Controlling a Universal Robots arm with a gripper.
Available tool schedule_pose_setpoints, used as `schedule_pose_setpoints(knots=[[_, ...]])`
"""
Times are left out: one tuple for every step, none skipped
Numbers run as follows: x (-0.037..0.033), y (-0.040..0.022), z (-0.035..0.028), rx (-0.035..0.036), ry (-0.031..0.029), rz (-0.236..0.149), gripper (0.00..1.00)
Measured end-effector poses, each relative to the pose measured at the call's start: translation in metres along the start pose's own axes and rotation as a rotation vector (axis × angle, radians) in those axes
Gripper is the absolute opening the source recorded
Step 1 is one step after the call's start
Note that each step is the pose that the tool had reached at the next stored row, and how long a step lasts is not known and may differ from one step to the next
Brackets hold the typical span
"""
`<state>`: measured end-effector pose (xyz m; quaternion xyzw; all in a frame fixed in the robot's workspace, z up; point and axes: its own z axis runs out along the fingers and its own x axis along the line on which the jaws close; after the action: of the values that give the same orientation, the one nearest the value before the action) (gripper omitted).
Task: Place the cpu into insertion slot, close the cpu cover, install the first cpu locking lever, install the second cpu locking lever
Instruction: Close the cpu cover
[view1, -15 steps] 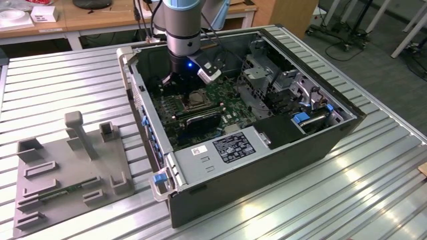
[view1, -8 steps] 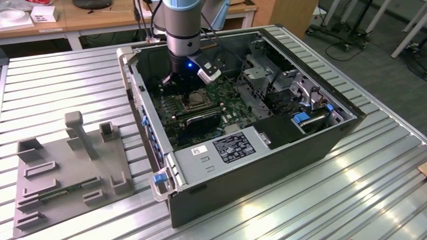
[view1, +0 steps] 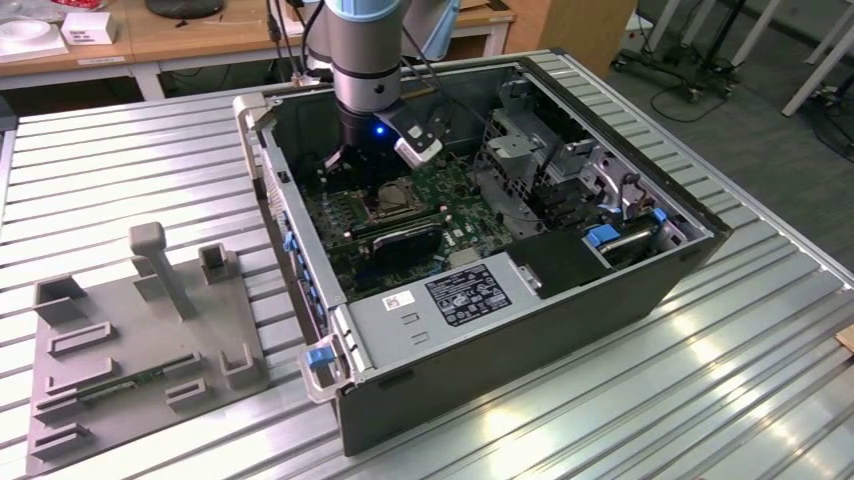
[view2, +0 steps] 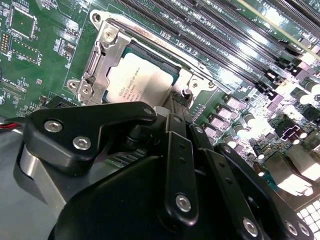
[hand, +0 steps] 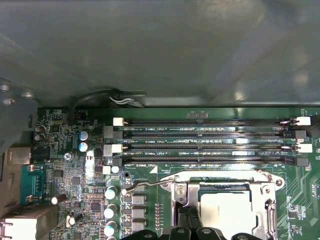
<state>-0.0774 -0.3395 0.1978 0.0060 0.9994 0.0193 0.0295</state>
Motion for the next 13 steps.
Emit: schedule_pose_setpoints(knots=[[0.0, 0.0, 0.0, 0.0, 0.0, 0.0, 0.11], [0.0, 0.0, 0.0, 0.0001, 0.0, 0.0, 0.11], [0.0, 0.0, 0.0, 0.0001, 0.0, 0.0, 0.11], [0.0, 0.0, 0.0001, 0.0, 0.0, 0.0, 0.11], [0.0, 0.0, 0.0001, -0.0001, -0.0001, 0.0, 0.11], [0.0, 0.0, 0.0001, 0.0, 0.0, 0.0, 0.11], [0.0, 0.0, 0.0001, 0.0, 0.0, 0.0, 0.11], [0.0, 0.0, 0.0002, -0.0001, -0.0001, 0.0, 0.11], [0.0, 0.0, 0.0001, -0.0001, -0.0002, 0.0, 0.11], [0.0, 0.0, 0.0002, -0.0001, -0.0002, 0.0, 0.11], [0.0, 0.0, 0.0001, -0.0001, -0.0001, 0.0, 0.11], [0.0, 0.0, 0.0001, -0.0001, -0.0001, 0.0, 0.11], [0.0, 0.0, 0.0001, -0.0001, -0.0001, 0.0, 0.11]])
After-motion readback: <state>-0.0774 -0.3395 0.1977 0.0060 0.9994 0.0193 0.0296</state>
